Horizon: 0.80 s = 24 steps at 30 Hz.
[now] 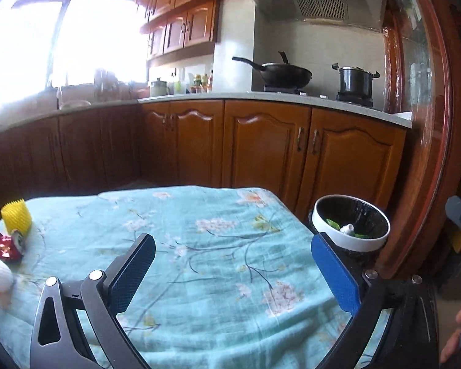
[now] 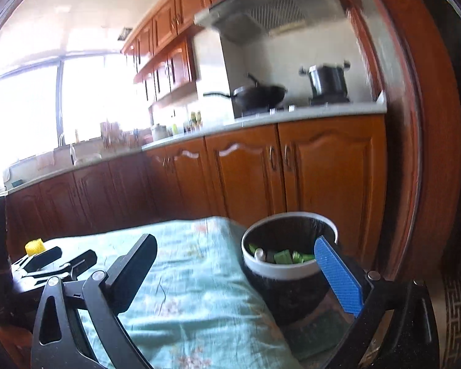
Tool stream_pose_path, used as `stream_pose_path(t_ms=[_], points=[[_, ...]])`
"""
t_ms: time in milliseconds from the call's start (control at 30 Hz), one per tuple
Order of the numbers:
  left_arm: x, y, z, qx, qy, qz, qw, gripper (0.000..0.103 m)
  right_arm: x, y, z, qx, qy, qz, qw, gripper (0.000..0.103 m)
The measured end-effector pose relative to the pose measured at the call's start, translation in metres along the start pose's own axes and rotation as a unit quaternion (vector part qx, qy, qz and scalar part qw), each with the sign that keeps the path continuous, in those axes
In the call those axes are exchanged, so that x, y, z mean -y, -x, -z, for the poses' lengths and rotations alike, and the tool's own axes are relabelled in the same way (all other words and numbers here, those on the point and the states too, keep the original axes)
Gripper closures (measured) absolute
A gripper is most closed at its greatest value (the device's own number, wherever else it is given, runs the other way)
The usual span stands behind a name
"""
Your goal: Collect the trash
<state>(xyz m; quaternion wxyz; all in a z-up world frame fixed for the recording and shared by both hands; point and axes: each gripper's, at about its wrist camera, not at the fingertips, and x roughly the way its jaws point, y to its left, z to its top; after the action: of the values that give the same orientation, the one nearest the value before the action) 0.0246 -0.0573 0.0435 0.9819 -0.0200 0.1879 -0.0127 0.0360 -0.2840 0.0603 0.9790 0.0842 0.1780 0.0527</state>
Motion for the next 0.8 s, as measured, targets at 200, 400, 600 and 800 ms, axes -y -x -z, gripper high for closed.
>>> stream_pose_path(t_ms=[200, 400, 600, 800], points=[[0.002, 0.027, 0.021, 0.009, -0.014, -0.011, 0.9998, 0.001, -0.009, -0.007, 0.019, -0.027, 0.011, 0.021, 0.999, 0.000], [0.008, 0.028, 0.031, 0.011, -0.029, -0.005, 0.9995, 0.001, -0.004, -0.014, 0.037, -0.047, 0.001, 0.021, 0.999, 0.000], [0.010, 0.020, 0.031, 0.011, -0.037, 0.002, 0.9992, 0.001, -0.004, -0.009, 0.040, -0.040, 0.008, 0.031, 0.999, 0.000], [0.010, 0.022, 0.029, 0.011, -0.036, 0.005, 0.9993, 0.001, -0.001, -0.007, 0.038, -0.034, 0.009, 0.037, 0.999, 0.000]])
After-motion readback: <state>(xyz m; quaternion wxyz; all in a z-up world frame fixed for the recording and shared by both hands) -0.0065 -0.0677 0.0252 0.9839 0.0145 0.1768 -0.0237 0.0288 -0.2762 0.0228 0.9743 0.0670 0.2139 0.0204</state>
